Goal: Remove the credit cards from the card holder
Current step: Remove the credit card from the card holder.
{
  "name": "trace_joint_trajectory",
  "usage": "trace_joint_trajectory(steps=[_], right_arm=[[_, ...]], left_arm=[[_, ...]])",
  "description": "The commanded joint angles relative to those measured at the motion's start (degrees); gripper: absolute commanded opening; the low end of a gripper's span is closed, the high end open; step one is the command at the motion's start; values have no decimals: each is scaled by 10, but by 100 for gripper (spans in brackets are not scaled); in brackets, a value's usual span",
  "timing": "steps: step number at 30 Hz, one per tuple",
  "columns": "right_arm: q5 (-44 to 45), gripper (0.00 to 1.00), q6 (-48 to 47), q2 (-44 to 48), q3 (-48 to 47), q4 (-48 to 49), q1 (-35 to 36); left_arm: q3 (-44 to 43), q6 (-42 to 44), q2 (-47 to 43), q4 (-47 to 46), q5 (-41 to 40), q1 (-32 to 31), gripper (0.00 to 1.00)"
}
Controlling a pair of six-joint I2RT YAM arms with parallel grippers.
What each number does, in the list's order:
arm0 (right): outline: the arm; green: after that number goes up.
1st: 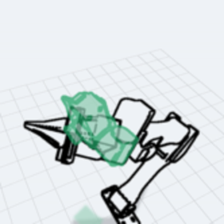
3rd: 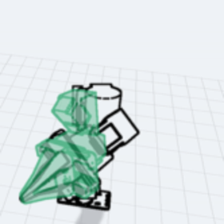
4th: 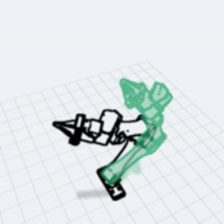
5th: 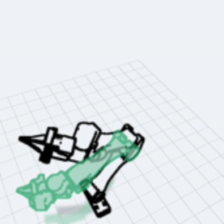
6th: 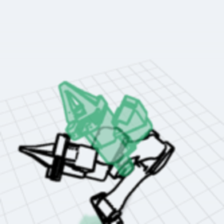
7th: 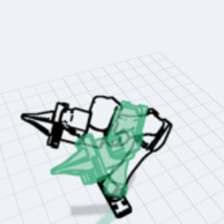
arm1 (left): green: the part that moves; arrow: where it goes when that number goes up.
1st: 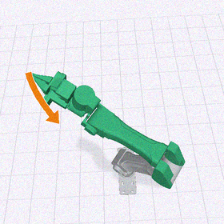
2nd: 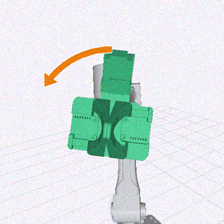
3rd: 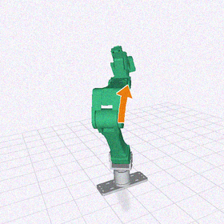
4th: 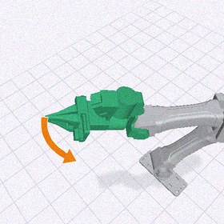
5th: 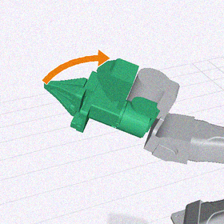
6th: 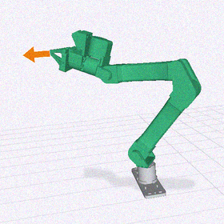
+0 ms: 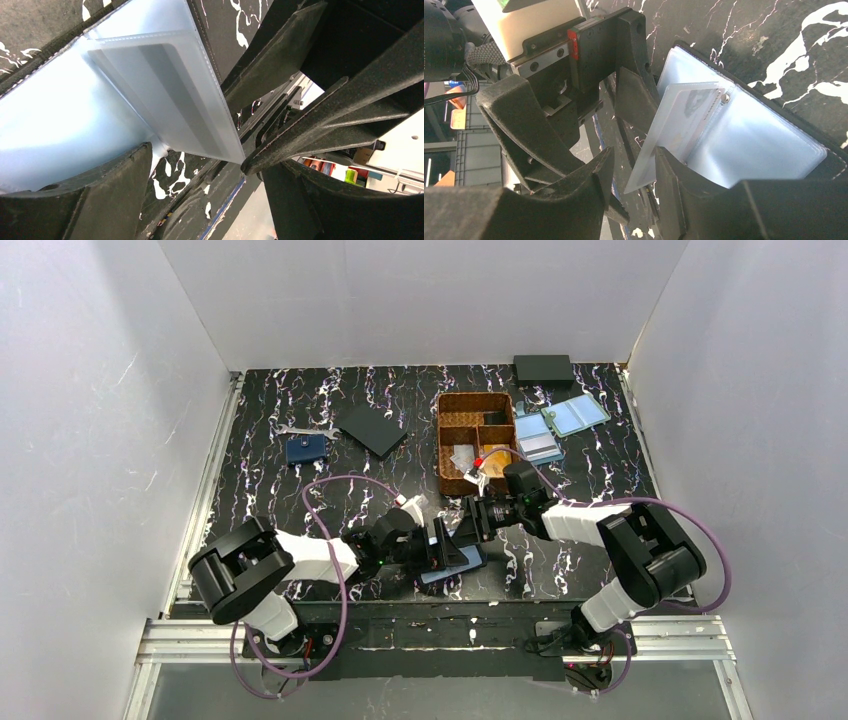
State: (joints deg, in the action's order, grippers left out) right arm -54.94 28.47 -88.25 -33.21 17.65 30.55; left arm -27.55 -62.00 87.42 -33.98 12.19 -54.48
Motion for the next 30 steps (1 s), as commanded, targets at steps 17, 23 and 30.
trace_joint_trajectory(steps=[17,23,30], right_arm=[[-140,55,-23,-14,-39,-40,56],[-99,61,-98,2,-63,-119,35],[-34,62,-147,27,-67,-159,7]], left_arm=[[53,-13,-45,42,-98,13,49],[71,-19,-52,42,-103,22,47],[91,-25,-61,42,-93,43,49]])
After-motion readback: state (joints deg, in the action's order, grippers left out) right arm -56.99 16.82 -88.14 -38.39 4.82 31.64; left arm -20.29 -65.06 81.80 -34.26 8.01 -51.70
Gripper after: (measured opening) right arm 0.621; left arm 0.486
